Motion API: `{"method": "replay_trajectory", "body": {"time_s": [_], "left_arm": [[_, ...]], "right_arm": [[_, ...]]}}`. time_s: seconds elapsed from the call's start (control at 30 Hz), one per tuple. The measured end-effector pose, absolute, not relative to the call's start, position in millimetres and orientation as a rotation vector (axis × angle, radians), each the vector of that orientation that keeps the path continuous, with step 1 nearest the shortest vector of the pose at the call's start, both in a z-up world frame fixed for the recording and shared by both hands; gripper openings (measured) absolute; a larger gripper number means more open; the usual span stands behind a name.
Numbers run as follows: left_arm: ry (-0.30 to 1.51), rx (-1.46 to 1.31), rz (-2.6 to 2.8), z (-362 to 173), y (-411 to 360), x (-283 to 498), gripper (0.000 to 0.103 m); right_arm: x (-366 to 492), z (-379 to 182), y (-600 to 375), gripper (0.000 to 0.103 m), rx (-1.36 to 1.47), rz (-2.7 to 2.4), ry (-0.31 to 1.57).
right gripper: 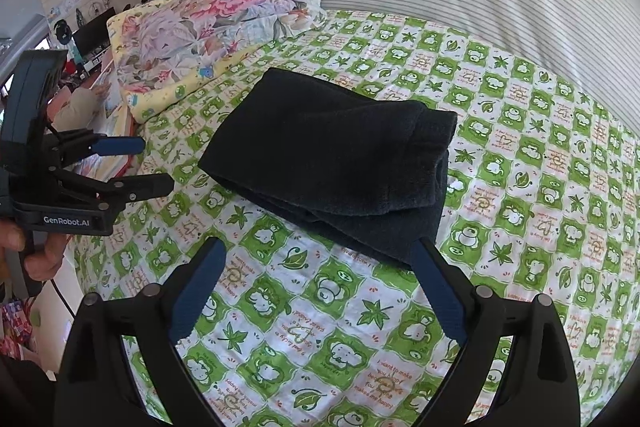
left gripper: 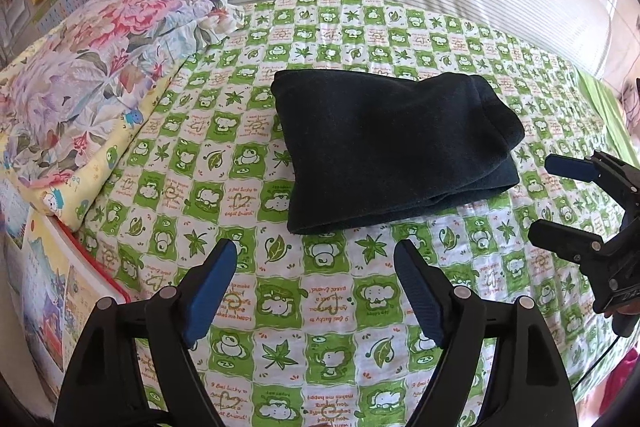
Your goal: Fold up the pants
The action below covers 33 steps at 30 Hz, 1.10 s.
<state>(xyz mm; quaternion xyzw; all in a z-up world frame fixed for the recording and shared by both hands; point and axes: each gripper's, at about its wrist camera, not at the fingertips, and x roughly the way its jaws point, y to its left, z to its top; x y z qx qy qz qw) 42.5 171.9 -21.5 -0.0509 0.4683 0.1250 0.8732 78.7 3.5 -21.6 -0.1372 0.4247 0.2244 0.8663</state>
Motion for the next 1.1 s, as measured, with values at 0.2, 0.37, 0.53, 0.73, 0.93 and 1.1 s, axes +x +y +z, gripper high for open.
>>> {"method": "replay_trajectory", "body": {"time_s": [0.2,0.37,0.53,0.73,0.93,1.1], "left_arm": [[0.978,-0.093,0.257,-27,171,43,0.082],[0.984,-0.091,0.253,-34,172,44,0.083],[0.995,-0.094,0.250,-40,173,47,0.083],[1.000,-0.087,0.251,-44,174,52,0.083],[1.005,-0.086,0.250,-48,173,58,0.083],[1.006,-0.080,0.250,-49,172,62,0.083]], "right_arm": [[80,-26,4,0.094,-0.286,0.475,0.886],[82,-31,5,0.094,-0.286,0.470,0.883],[84,-35,4,0.094,-0.289,0.461,0.880],[89,-40,1,0.094,-0.281,0.453,0.887],[93,-43,0,0.094,-0.278,0.449,0.892],[98,-46,0,0.094,-0.274,0.447,0.899]]}}
